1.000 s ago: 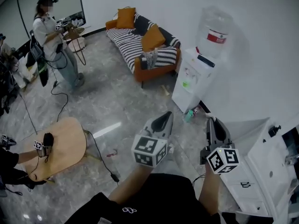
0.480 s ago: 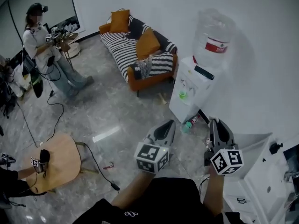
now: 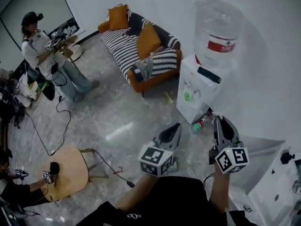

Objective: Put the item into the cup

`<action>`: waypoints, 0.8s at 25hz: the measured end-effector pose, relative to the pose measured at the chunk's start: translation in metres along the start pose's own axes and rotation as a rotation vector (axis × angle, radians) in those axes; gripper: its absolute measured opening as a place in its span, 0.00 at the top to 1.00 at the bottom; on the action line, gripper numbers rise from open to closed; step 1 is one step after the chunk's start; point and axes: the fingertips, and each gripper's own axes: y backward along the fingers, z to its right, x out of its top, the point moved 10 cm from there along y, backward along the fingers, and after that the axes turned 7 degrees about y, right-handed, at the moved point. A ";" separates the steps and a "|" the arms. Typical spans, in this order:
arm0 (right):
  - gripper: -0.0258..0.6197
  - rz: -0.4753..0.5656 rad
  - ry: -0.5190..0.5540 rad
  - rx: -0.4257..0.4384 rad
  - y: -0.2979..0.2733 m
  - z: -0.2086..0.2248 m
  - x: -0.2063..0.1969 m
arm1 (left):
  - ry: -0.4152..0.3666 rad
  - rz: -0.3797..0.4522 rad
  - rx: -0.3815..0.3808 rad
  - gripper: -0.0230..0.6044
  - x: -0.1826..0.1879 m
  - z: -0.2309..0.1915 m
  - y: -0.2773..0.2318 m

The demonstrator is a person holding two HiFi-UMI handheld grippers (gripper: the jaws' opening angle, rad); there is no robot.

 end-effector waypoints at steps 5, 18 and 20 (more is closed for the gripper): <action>0.89 -0.016 -0.035 0.009 -0.031 0.030 -0.014 | 0.000 -0.054 0.002 0.94 -0.001 -0.012 -0.044; 0.89 -0.016 -0.060 -0.011 -0.067 0.056 -0.018 | -0.025 -0.090 0.012 0.94 0.011 -0.031 -0.092; 0.89 -0.026 -0.065 -0.007 -0.075 0.056 -0.020 | -0.019 -0.099 0.011 0.94 0.011 -0.036 -0.097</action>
